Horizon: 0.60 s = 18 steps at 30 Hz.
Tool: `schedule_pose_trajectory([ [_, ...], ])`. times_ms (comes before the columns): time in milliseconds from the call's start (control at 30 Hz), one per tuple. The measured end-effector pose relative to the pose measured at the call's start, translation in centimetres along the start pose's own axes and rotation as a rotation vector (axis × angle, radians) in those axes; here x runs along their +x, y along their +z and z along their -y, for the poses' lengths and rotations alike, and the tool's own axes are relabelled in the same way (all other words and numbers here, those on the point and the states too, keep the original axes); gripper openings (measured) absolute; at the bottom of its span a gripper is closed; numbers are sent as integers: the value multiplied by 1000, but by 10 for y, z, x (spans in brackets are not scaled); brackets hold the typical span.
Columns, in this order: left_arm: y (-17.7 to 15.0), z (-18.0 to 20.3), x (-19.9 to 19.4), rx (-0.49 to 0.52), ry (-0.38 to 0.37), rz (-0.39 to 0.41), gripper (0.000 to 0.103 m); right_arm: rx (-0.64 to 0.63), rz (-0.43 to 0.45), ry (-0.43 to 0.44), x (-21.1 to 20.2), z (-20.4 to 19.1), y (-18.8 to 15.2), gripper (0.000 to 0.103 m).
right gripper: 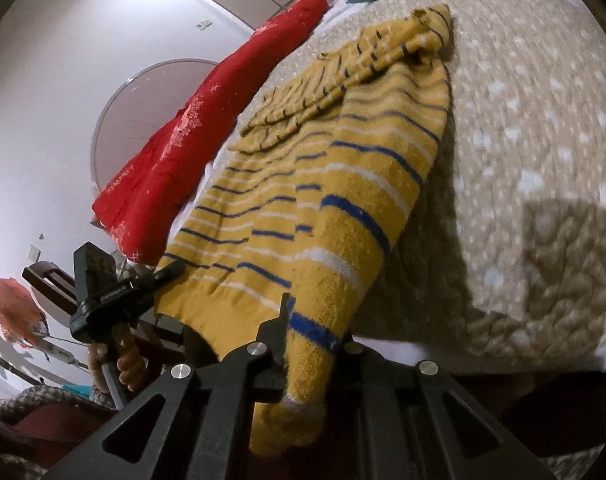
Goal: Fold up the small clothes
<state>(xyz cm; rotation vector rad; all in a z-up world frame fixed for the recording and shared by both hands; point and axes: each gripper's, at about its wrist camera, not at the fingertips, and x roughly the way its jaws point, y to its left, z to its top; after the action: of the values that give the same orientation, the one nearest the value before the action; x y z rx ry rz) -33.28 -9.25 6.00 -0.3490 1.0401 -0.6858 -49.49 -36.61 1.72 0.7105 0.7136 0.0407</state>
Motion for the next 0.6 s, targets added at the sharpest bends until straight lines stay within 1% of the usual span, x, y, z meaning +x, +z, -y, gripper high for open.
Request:
schedule_pose_trajectory([
  [33,3,1,-2,6,-5,8,7,-18,6,-4,-1,-4,6,9],
  [133,28,8,-5,15,-33,38,7,-66,32,2,-4,-17,28,9],
  [233,66,24,-3,41,-53,80,7,-113,72,0,-8,-28,60,9],
  [267,75,27,-2,48,-55,88,7,-130,94,-6,-9,-33,76,9],
  [333,109,39,6,69,-59,111,7,-158,129,-19,-13,-39,98,9],
  [400,139,47,15,80,-51,133,7,-183,163,-28,-12,-45,127,9],
  [433,148,49,19,82,-46,138,7,-188,175,-32,-9,-47,141,9],
  [467,166,51,30,81,-34,138,7,-189,182,-38,-3,-49,157,9],
  [567,199,46,59,37,-21,114,7,-175,191,-76,12,-43,191,9],
  [600,212,41,75,5,-17,95,7,-164,192,-96,20,-39,204,9],
])
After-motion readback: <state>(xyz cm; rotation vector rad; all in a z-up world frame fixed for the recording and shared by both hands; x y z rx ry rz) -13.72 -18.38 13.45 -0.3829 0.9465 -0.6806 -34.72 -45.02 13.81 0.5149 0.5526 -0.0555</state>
